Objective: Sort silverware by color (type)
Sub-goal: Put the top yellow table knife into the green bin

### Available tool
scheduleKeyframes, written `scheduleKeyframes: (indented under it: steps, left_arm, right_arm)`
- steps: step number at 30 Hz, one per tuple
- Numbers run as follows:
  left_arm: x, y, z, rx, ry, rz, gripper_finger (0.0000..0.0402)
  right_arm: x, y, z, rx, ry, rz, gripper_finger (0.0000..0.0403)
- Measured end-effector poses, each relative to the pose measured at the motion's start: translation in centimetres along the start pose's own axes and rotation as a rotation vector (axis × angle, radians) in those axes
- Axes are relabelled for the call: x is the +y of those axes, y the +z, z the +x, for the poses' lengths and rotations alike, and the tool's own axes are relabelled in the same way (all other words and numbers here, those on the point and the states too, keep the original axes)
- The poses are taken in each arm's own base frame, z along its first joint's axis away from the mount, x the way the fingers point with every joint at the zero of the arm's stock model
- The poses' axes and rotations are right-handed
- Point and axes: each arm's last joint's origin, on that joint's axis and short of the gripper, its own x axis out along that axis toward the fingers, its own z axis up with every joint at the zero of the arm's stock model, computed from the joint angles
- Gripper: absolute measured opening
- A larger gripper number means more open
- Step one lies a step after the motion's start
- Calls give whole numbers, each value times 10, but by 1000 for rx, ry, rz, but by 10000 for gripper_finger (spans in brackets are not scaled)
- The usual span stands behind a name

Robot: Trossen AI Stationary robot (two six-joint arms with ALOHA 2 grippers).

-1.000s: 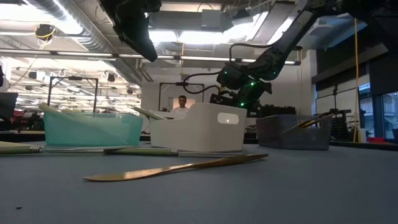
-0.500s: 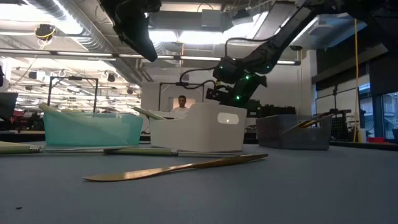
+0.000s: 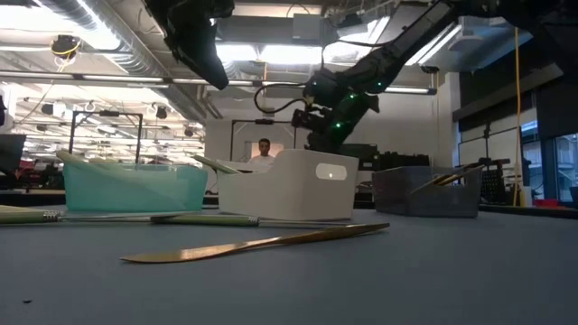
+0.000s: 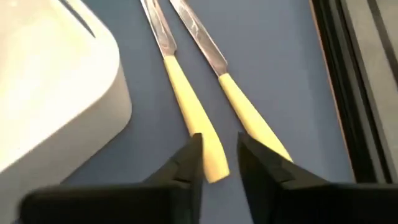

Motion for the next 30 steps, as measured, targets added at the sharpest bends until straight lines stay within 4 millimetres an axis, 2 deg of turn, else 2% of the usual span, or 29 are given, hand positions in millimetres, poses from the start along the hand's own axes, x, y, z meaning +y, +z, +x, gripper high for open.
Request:
scheduleKeyframes:
  steps: [4, 7, 15, 30]
  left_arm:
    - [0, 0, 0, 0, 0, 0, 137]
    - [0, 0, 0, 0, 0, 0, 137]
    - [0, 0, 0, 0, 0, 0, 137]
    - [2, 5, 1, -43, 22, -23, 137]
  right_arm:
    - [0, -2, 3, 8, 4, -94, 138]
    - [1, -5, 9, 16, 21, -137, 149]
    - [2, -11, 19, 34, 44, -156, 151]
    - [3, -12, 19, 37, 55, -155, 151]
